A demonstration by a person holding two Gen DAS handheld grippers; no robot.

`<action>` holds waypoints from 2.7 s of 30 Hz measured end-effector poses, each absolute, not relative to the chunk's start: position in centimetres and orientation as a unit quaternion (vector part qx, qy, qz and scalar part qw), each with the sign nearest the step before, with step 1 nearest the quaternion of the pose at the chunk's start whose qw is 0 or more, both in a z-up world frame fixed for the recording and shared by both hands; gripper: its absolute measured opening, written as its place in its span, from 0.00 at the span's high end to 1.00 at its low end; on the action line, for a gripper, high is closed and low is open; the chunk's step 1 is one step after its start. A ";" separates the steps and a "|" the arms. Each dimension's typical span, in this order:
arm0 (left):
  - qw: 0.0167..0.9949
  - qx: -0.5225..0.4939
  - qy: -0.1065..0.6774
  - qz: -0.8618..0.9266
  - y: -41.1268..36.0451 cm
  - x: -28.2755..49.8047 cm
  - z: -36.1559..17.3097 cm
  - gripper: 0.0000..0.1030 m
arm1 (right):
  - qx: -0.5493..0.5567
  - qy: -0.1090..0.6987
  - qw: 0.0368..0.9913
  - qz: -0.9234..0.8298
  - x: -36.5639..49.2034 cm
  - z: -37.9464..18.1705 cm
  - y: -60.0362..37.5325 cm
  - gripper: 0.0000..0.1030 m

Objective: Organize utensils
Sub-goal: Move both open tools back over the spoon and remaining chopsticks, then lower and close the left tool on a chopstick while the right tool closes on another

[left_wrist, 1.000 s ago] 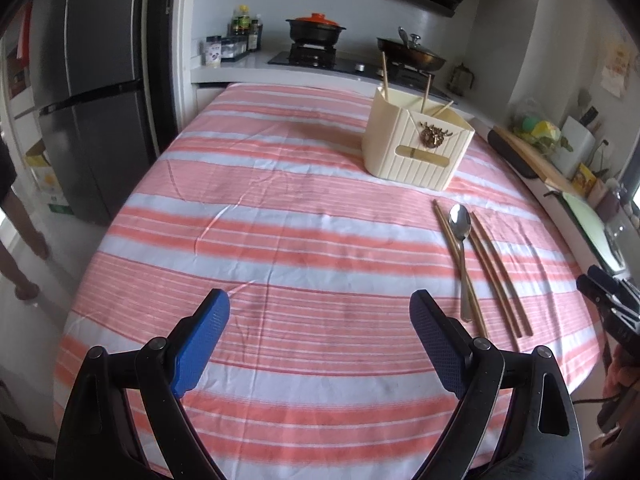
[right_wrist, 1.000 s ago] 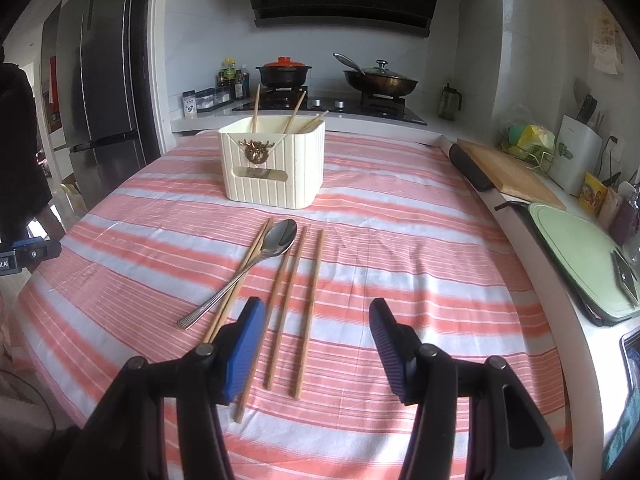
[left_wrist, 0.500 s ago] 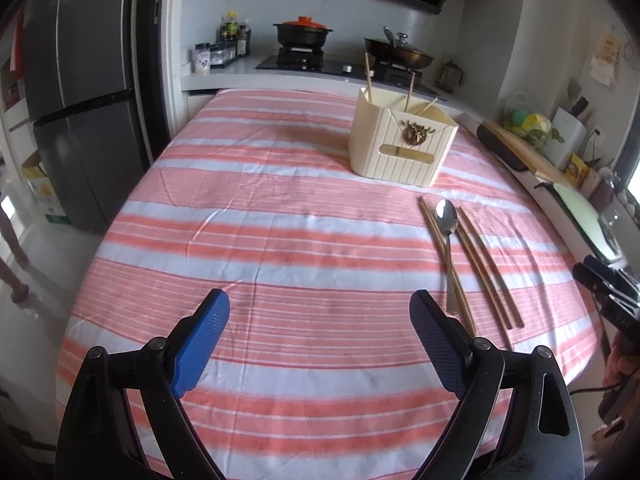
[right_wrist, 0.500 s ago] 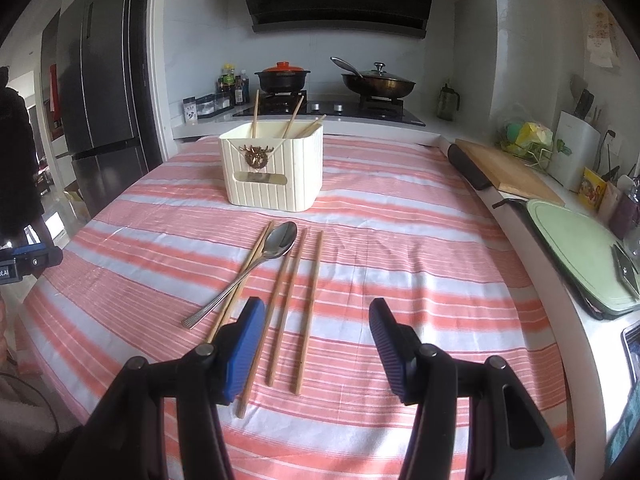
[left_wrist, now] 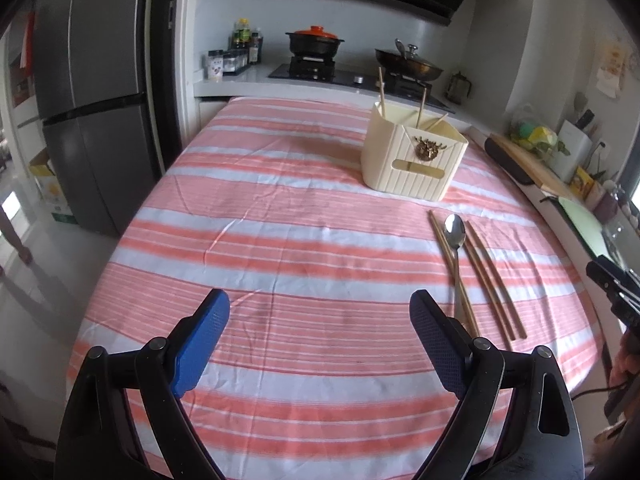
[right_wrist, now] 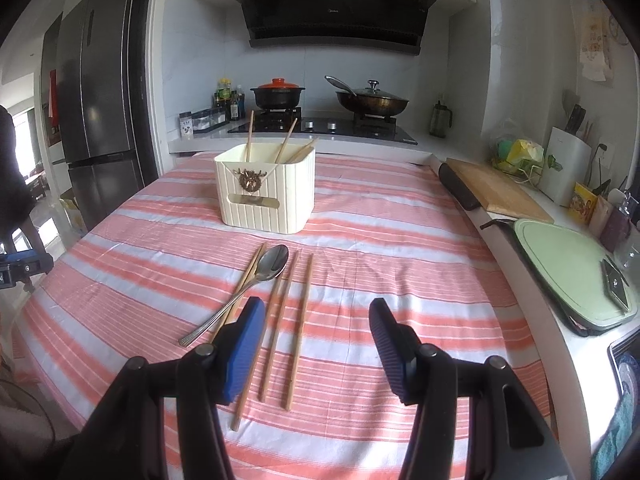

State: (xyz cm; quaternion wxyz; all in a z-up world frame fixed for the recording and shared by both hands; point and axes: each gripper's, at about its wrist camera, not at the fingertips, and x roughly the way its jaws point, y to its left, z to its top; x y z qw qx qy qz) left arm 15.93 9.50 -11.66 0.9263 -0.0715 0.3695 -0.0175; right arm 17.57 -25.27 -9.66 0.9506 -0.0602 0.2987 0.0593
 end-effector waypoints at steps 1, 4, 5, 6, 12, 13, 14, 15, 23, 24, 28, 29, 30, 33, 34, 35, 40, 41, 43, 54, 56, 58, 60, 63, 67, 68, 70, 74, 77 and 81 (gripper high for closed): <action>0.926 -0.069 0.369 -0.018 9.4 16.1 -11.6 0.10 | -0.059 0.299 0.951 0.059 17.6 -9.7 -25.4 0.46; 0.930 -0.061 0.362 -0.023 9.3 16.8 -11.1 0.10 | -0.055 0.302 0.950 0.057 17.6 -9.8 -25.8 0.46; 0.931 -0.057 0.359 -0.025 9.3 17.1 -11.0 0.10 | -0.054 0.303 0.950 0.057 17.7 -9.9 -25.8 0.46; 0.933 -0.054 0.355 -0.025 9.4 17.4 -10.8 0.10 | -0.053 0.305 0.949 0.056 17.8 -10.0 -25.9 0.46; 0.922 -0.081 0.375 -0.048 10.9 22.2 -12.1 0.09 | -0.040 0.325 0.944 0.046 19.3 -10.6 -26.6 0.46; 0.917 -0.076 0.385 -0.065 10.1 23.4 -12.7 0.09 | -0.032 0.330 0.942 0.051 19.7 -10.9 -26.7 0.46; 0.914 -0.068 0.392 -0.076 9.3 24.2 -13.1 0.09 | -0.026 0.337 0.939 0.058 20.1 -11.2 -26.7 0.46; 0.913 -0.057 0.395 -0.086 8.1 25.2 -13.7 0.09 | -0.019 0.345 0.936 0.067 20.8 -11.6 -26.6 0.47; 0.880 -0.063 0.447 -0.149 -1.0 31.5 -18.6 0.10 | 0.050 0.434 0.893 0.110 28.0 -16.7 -26.2 0.78; 0.880 -0.057 0.448 -0.150 -1.8 31.6 -19.0 0.10 | 0.059 0.445 0.886 0.116 28.8 -17.3 -26.1 0.79; 0.874 -0.060 0.459 -0.148 -2.4 31.5 -19.8 0.10 | 0.036 0.463 0.878 0.116 30.1 -18.7 -24.9 0.81; 0.872 -0.066 0.461 -0.149 -2.4 31.3 -19.8 0.10 | 0.029 0.466 0.877 0.112 30.4 -19.0 -24.7 0.81; 0.872 -0.068 0.459 -0.154 -2.6 31.2 -19.7 0.10 | 0.020 0.472 0.875 0.108 30.7 -19.3 -24.5 0.81; 0.876 -0.032 0.451 -0.170 -4.7 30.6 -19.2 0.10 | -0.001 0.489 0.867 0.100 32.0 -20.3 -24.2 0.81; 0.876 -0.013 0.452 -0.171 -5.4 30.5 -19.3 0.11 | -0.007 0.499 0.861 0.102 32.2 -20.6 -24.2 0.81; 0.877 0.000 0.450 -0.168 -5.9 30.6 -19.4 0.11 | -0.012 0.507 0.856 0.101 32.5 -21.0 -24.1 0.81; 0.865 -0.080 0.474 -0.145 -3.5 33.3 -20.5 0.14 | -0.044 0.509 0.853 0.105 32.7 -21.0 -23.7 0.84; 0.866 -0.075 0.473 -0.143 -3.5 33.5 -20.7 0.14 | -0.039 0.508 0.854 0.105 32.8 -21.1 -23.8 0.85; 0.871 -0.046 0.470 -0.139 -4.4 33.8 -21.1 0.14 | -0.035 0.505 0.856 0.103 32.6 -21.1 -23.8 0.85; 0.877 0.000 0.469 -0.104 -6.0 34.4 -22.2 0.13 | -0.059 0.496 0.861 0.095 32.4 -21.2 -23.3 0.85; 0.877 -0.001 0.469 -0.102 -6.2 34.5 -22.2 0.13 | -0.061 0.494 0.862 0.092 32.6 -21.2 -23.1 0.85; 0.878 0.000 0.468 -0.099 -6.3 34.5 -22.2 0.13 | -0.058 0.494 0.863 0.090 32.8 -21.2 -23.1 0.84; 0.878 0.000 0.468 -0.097 -6.6 34.6 -22.3 0.13 | -0.058 0.492 0.864 0.091 32.9 -21.2 -23.1 0.84; 0.877 0.000 0.471 -0.097 -6.5 34.5 -22.2 0.13 | -0.054 0.486 0.867 0.091 33.2 -21.3 -23.2 0.84; 0.878 -0.001 0.470 -0.094 -6.5 34.5 -22.3 0.13 | -0.067 0.485 0.867 0.092 33.9 -21.3 -22.9 0.84; 0.878 0.001 0.470 -0.092 -6.5 34.4 -22.3 0.13 | -0.070 0.485 0.867 0.093 33.9 -21.3 -22.8 0.84; 0.878 0.001 0.470 -0.091 -6.6 34.4 -22.4 0.13 | -0.079 0.485 0.866 0.093 33.8 -21.2 -22.8 0.85; 0.879 0.013 0.468 -0.093 -6.4 34.3 -22.4 0.13 | -0.076 0.485 0.868 0.078 33.0 -21.2 -23.6 0.86; 0.879 0.007 0.467 -0.093 -5.4 34.1 -22.4 0.13 | -0.070 0.485 0.869 0.068 32.4 -21.2 -24.5 0.86; 0.878 -0.038 0.461 -0.119 -3.5 33.7 -22.0 0.15 | -0.062 0.486 0.869 0.062 31.7 -21.1 -25.3 0.86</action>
